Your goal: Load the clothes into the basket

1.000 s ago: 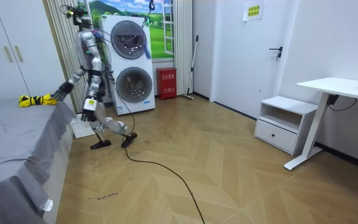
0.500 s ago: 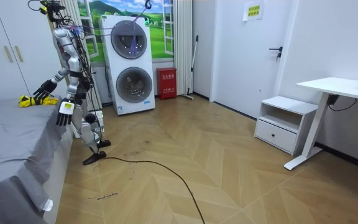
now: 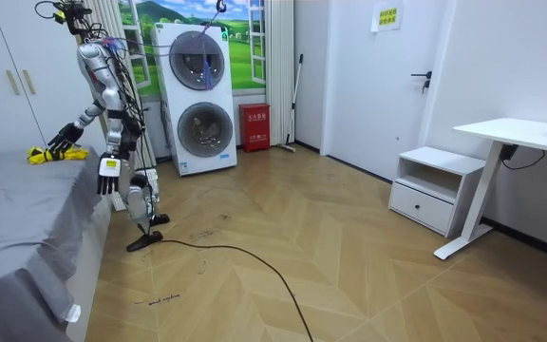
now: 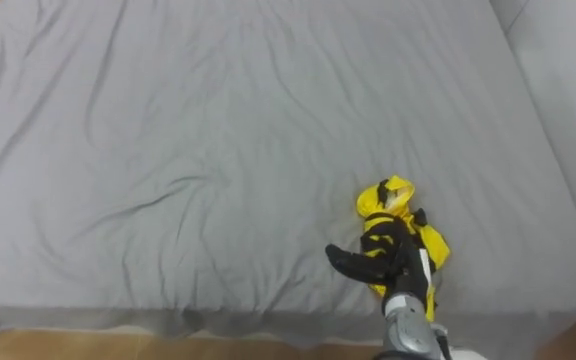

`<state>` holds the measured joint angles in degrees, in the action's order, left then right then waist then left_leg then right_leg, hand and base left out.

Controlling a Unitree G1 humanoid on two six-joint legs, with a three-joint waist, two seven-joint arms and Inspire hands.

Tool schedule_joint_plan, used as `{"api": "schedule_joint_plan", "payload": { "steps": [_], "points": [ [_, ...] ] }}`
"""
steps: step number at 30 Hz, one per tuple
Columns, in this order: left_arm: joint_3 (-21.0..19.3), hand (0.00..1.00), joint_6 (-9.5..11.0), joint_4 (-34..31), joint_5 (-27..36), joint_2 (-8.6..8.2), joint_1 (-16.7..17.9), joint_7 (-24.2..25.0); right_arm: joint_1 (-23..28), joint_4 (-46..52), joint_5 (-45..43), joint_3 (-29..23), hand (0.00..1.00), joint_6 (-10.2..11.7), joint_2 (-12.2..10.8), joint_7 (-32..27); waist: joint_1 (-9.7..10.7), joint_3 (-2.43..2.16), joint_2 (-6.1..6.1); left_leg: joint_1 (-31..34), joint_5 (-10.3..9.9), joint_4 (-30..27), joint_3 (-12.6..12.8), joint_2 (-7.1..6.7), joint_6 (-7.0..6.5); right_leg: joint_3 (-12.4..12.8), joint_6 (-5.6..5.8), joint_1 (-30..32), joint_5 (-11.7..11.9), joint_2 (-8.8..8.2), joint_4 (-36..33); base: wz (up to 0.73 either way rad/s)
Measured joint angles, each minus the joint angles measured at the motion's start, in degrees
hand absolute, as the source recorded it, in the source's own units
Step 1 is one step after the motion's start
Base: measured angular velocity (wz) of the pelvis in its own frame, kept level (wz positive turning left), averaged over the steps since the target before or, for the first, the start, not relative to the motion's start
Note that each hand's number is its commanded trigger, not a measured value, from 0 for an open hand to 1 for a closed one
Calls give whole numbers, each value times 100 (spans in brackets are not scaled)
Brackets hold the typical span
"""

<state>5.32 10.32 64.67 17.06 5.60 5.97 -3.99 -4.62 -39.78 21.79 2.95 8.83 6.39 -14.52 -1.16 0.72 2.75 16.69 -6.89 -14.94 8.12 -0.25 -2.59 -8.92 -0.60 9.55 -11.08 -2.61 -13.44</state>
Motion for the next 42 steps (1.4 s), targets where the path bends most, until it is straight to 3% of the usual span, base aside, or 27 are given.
{"api": "schedule_joint_plan", "payload": {
  "steps": [9, 18, 25, 35, 42],
  "points": [
    [-248, 0, -57, 80, 24, 6, -78, 199, -411, 1, -7, -247, 0, -1, 101, -853, -60, 19, 49, 159, 17, 8, -43, -34, -26, -163, 8, 94, 4, -38, -29, 7],
    [-309, 0, -159, 72, 22, 15, -173, 231, -663, 1, -2, -448, 0, -2, 112, -1327, -72, 60, 122, 301, 63, 19, -43, -42, -43, -168, 20, 255, 12, -47, -49, 0],
    [-357, 0, -167, 70, 12, 11, -179, 221, -653, 1, -12, -445, 0, -2, 112, -1459, -61, 59, 126, 307, 65, 42, -45, -48, -43, -198, 21, 265, 12, -52, -49, 0],
    [-399, 0, -258, 69, -29, 10, -215, 216, -559, -74, -791, -427, 0, -2, 112, -1542, -72, 50, 110, 339, 71, 38, -34, -41, -41, -205, 21, 293, 13, -51, -43, 0],
    [-300, 0, -287, 31, -8, 0, -225, 217, -610, -887, -1101, -383, 0, -1, 264, -1531, -80, 23, 65, 359, 83, 24, -83, -48, -41, -239, 20, 289, 14, -51, -42, 2]
  ]
}}
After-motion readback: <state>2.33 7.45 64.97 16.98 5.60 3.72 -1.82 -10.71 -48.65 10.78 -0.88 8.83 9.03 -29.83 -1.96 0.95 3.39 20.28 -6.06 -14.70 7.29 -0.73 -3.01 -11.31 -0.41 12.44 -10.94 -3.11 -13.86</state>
